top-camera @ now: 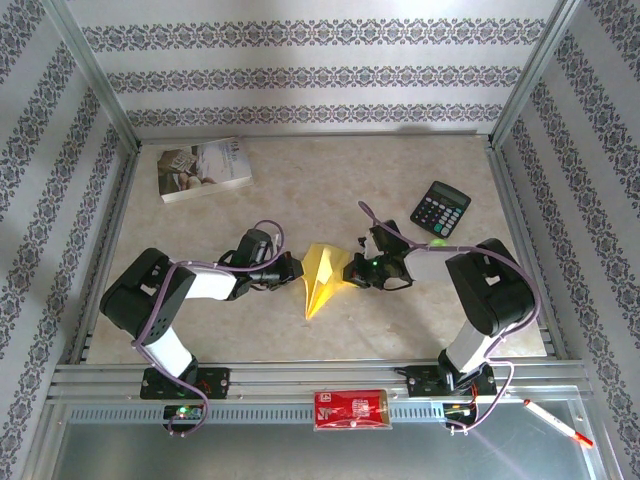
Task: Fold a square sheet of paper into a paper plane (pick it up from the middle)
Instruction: Move a paper plane to the center of the table.
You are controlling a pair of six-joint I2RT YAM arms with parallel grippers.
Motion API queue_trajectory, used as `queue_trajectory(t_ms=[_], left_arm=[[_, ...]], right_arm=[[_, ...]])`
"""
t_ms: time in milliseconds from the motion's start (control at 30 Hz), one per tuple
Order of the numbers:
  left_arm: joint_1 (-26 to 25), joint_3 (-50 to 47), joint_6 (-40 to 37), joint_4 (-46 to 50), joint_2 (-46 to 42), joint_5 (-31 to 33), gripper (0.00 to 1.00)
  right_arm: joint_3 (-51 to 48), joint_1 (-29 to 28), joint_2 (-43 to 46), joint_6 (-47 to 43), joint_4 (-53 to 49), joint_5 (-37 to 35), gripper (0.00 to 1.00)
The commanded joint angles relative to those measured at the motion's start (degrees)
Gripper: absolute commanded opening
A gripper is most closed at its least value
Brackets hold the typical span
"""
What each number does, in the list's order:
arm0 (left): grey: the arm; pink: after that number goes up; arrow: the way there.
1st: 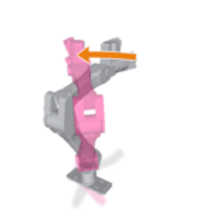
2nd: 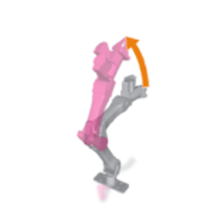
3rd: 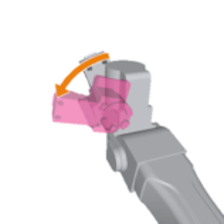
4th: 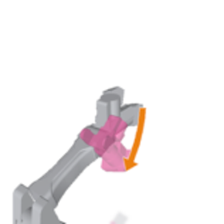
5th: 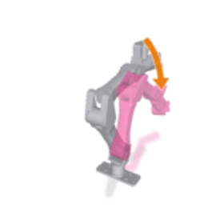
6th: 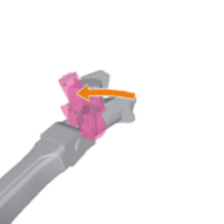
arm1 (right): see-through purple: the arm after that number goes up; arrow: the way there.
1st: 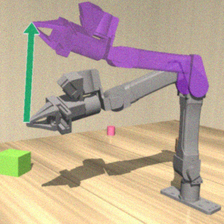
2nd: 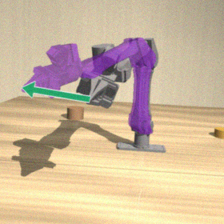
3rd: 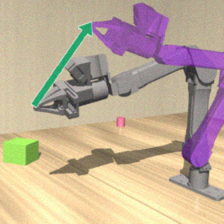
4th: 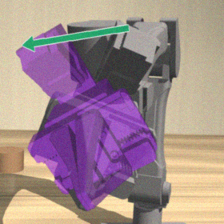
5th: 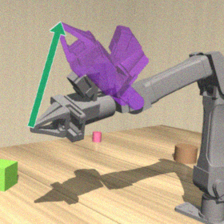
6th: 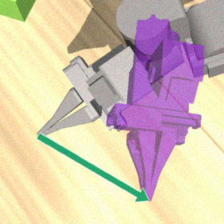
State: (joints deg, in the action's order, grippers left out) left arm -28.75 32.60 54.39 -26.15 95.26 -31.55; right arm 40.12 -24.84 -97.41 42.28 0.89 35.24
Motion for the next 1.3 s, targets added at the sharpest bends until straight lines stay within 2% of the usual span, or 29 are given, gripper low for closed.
queue_trajectory(t_ms=[0,200,567,767,967,1100,1267], left_arm=[[0.49,-0.90,0.71,-0.74,-0.27,1.03,0.02],[0.51,-1.32,1.23,-0.91,0.26,1.45,0.05],[0.48,-1.53,1.18,0.28,-0.31,1.94,0.25],[0.61,-2.18,-1.52,5.41,-4.45,4.39,0.41],[1.35,-1.45,-6.53,12.72,-10.67,7.69,0.52],[3.43,-0.85,-11.05,17.94,-16.53,9.99,0.57],[8.06,2.89,-22.05,27.18,-26.69,21.38,0.71]], right_arm=[[4.61,0.91,-4.90,-3.12,6.09,-9.07,0.02],[10.28,1.20,-8.10,-5.57,3.38,-7.21,0.07],[17.46,1.94,-11.13,-8.71,-0.94,-5.71,0.20],[19.00,3.32,-9.20,-10.14,-3.48,-5.89,0.26],[18.61,4.79,-2.79,-11.92,-6.99,-6.86,0.31],[15.19,4.97,5.53,-14.38,-9.26,-13.17,0.31],[10.29,5.21,18.12,-21.32,-13.75,-36.44,0.45]])
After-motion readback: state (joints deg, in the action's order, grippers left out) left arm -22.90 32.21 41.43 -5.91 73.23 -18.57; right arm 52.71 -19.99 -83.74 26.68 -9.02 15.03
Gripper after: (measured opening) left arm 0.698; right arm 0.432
